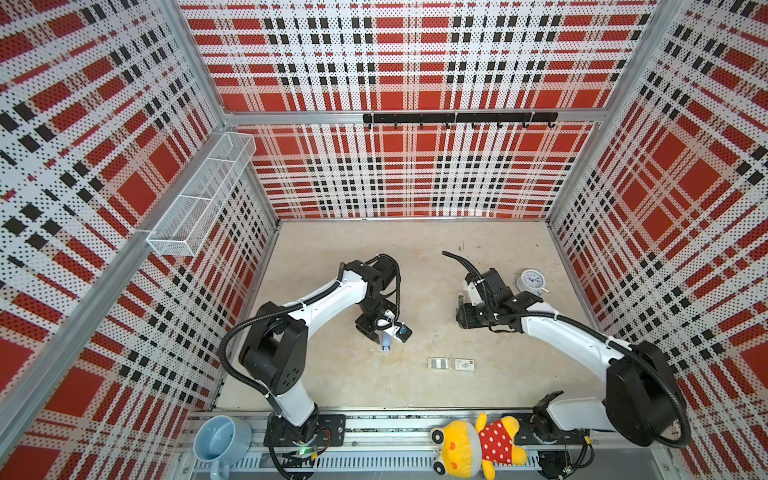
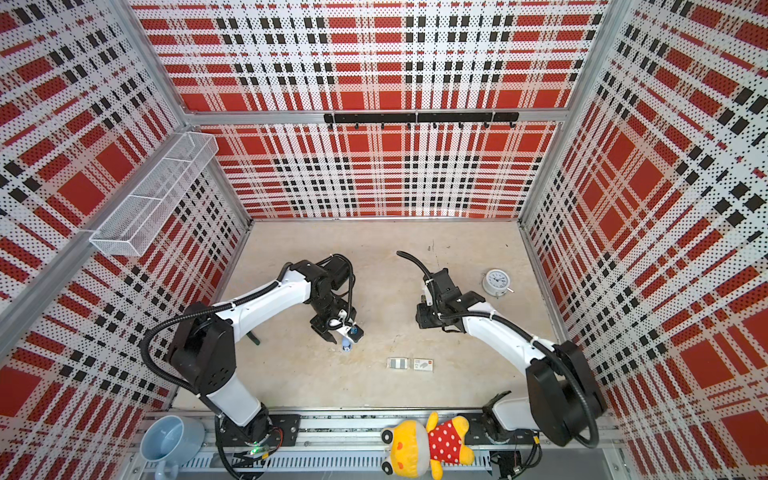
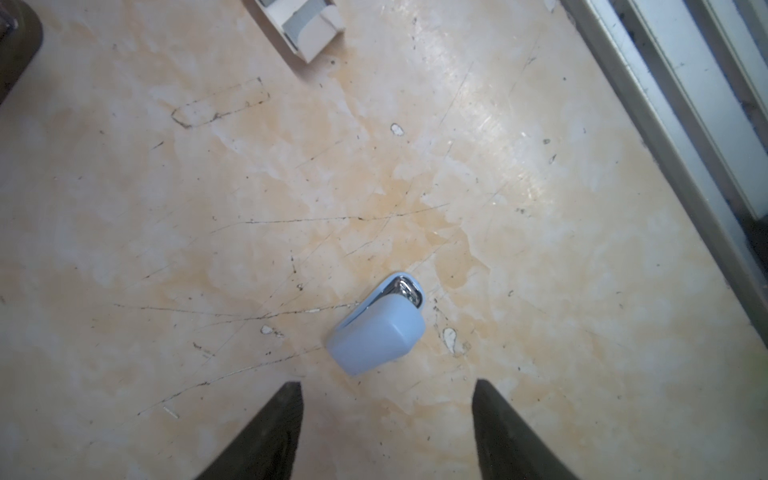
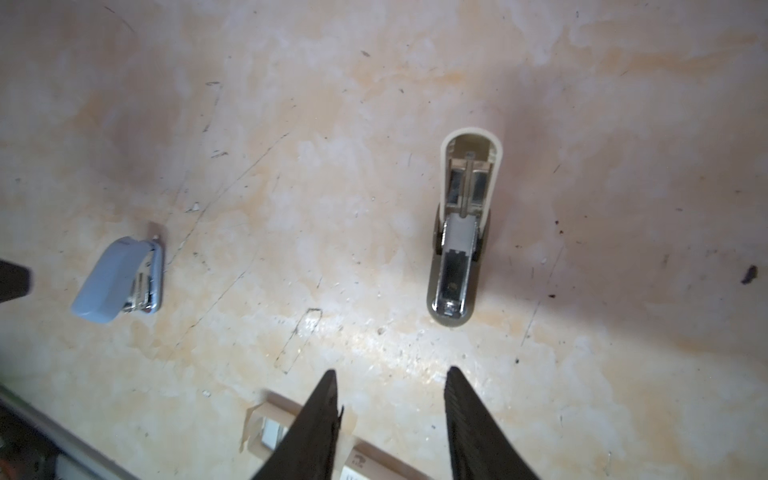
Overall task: Load the staples into the stapler
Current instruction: 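Move the left gripper down to the pale-blue stapler and grasp its end, then lift the blue stapler with the left gripper while the right gripper approaches it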
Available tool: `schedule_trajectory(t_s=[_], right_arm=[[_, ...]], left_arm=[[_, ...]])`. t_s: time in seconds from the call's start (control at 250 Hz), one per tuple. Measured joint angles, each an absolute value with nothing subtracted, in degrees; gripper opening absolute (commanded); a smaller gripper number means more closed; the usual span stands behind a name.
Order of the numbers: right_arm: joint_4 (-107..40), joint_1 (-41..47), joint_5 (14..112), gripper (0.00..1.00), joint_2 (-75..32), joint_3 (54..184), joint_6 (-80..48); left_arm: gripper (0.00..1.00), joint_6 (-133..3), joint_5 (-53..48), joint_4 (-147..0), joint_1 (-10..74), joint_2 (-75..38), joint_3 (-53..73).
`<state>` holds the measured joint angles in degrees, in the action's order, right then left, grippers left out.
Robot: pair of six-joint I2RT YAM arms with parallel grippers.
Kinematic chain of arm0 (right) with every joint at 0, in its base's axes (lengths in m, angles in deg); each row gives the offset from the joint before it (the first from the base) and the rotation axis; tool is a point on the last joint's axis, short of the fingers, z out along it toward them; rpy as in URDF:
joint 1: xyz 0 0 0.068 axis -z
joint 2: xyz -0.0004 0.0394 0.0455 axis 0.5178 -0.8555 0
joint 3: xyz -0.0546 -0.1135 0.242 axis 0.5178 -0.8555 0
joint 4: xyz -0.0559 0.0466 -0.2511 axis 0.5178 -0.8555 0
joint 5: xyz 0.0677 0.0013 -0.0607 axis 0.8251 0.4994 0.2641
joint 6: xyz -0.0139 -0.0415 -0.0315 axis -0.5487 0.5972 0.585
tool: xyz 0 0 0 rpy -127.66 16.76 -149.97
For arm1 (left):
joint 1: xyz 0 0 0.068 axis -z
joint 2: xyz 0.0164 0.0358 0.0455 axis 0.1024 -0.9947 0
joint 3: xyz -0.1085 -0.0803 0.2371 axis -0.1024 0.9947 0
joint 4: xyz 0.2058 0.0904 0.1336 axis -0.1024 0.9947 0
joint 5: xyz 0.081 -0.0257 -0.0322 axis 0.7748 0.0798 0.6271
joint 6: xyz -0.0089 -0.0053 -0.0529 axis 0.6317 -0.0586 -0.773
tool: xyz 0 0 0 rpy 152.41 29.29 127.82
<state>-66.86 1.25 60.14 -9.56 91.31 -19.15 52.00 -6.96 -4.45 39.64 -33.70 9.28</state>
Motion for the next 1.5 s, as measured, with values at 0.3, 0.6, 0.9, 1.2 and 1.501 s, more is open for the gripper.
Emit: schedule_trajectory(t_s=[0.3, 0.6, 0.9, 1.2, 1.501], right_arm=[[-69.5, 1.3, 62.7, 0.44, 1.4, 89.7, -22.1], [-70.8, 1.3, 61.8, 0.44, 10.4, 84.2, -25.7], [-71.1, 1.3, 60.7, 0.43, 12.1, 81.9, -27.1], [-70.9, 1.3, 59.6, 0.42, 13.5, 81.5, -27.6], [-69.8, 1.3, 59.5, 0.42, 12.7, 80.8, -27.8]], left_arm=[[0.67, 56.5, -6.0, -6.5, 40.1, -36.6, 10.2], [0.59, 57.5, -4.6, -10.4, 40.8, -38.9, 12.3], [0.44, 57.8, -2.8, -14.1, 41.5, -39.3, 15.5], [0.45, 57.8, -1.9, -15.7, 41.5, -39.3, 16.5], [0.45, 57.2, -2.0, -15.8, 41.8, -39.1, 15.9]])
